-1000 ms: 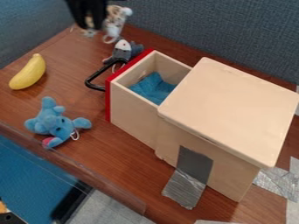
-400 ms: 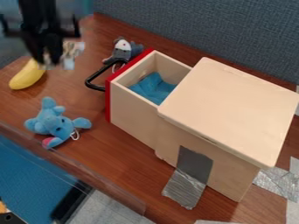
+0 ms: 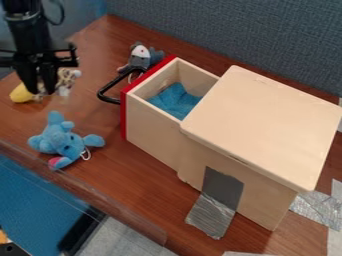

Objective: Take the toy out of the drawer

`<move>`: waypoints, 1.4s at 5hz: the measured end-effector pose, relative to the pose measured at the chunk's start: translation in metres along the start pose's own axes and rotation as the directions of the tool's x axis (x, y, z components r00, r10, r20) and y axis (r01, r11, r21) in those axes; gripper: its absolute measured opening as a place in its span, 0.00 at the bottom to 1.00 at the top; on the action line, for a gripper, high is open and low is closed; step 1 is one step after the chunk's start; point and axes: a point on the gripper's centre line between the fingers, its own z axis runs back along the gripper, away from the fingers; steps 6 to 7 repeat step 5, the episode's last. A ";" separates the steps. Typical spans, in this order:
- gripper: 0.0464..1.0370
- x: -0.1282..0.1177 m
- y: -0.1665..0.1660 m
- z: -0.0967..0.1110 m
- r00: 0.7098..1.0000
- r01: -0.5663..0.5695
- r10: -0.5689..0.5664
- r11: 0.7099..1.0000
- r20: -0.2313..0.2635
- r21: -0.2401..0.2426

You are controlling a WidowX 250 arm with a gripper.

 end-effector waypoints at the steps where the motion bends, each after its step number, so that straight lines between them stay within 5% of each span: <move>1: 0.56 -0.002 0.005 -0.005 1.000 -0.006 0.006 1.000 -0.019 0.001; 2: 0.86 -0.007 0.008 -0.004 0.999 -0.010 0.012 0.999 -0.053 0.032; 3: 0.97 -0.003 0.002 0.017 0.997 0.008 -0.004 0.999 -0.078 0.053; 5: 0.96 -0.002 -0.001 0.060 0.998 0.062 -0.061 0.998 -0.029 0.031; 7: 0.96 -0.002 -0.001 0.060 0.998 0.062 -0.061 0.998 -0.029 0.031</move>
